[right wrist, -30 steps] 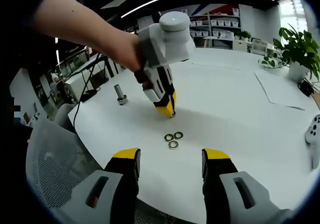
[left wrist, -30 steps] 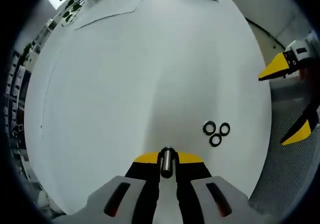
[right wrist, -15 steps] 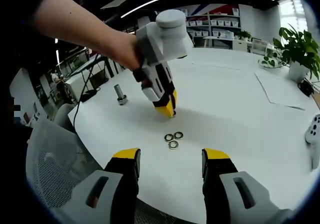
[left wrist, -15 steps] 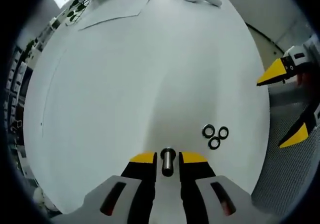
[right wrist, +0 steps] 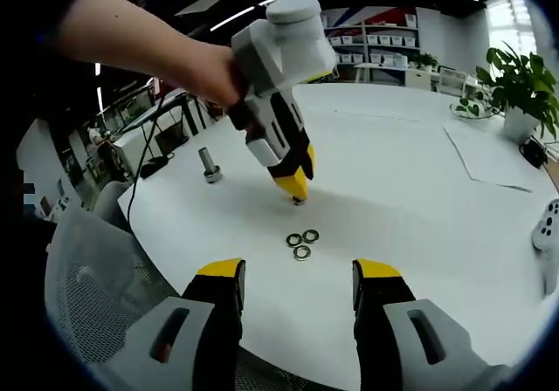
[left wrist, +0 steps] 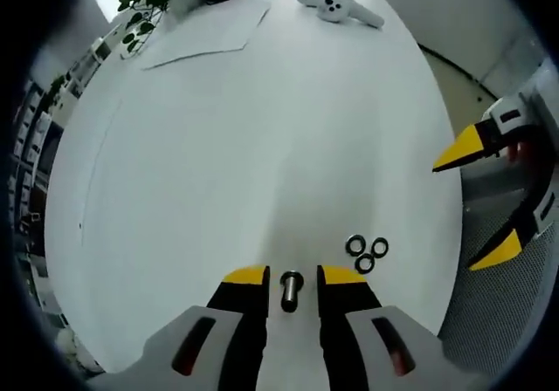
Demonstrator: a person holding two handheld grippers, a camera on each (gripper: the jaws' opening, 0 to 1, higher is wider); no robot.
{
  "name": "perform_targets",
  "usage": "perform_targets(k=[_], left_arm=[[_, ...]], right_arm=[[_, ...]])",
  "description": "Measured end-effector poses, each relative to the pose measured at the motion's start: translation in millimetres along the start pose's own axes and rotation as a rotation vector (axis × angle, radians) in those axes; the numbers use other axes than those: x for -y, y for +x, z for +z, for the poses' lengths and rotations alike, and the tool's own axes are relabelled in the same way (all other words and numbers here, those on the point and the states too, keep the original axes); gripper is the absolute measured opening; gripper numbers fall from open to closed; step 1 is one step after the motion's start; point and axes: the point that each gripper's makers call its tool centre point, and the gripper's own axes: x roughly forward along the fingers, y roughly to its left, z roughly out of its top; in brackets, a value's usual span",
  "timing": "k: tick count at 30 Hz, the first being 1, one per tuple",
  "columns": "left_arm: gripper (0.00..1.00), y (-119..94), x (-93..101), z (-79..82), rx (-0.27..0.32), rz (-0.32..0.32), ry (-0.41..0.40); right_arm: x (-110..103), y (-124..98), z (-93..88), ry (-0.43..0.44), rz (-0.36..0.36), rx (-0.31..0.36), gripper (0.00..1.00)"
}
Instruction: Place the washer onto the threaded stud by aligning its center hole with the stud, sliding it down to the base, and recovering from edge contact or off-axis alignment until the washer reaches the visible bottom stop.
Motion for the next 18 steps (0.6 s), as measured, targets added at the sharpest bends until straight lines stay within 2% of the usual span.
perform_targets(k=[10, 18], left_arm=[[0.2, -1.2, 14.1, 13.3, 0.027, -0.012, 0.029], [0.18, 3.6, 35.1, 10.9, 0.008, -0.052, 0.07]], right_arm=[[0.9, 0.2, 0.0, -0.001, -0.005, 0.002, 0.52], [0.9, -0.5, 0.4, 0.002, -0.006, 0.002, 0.52]])
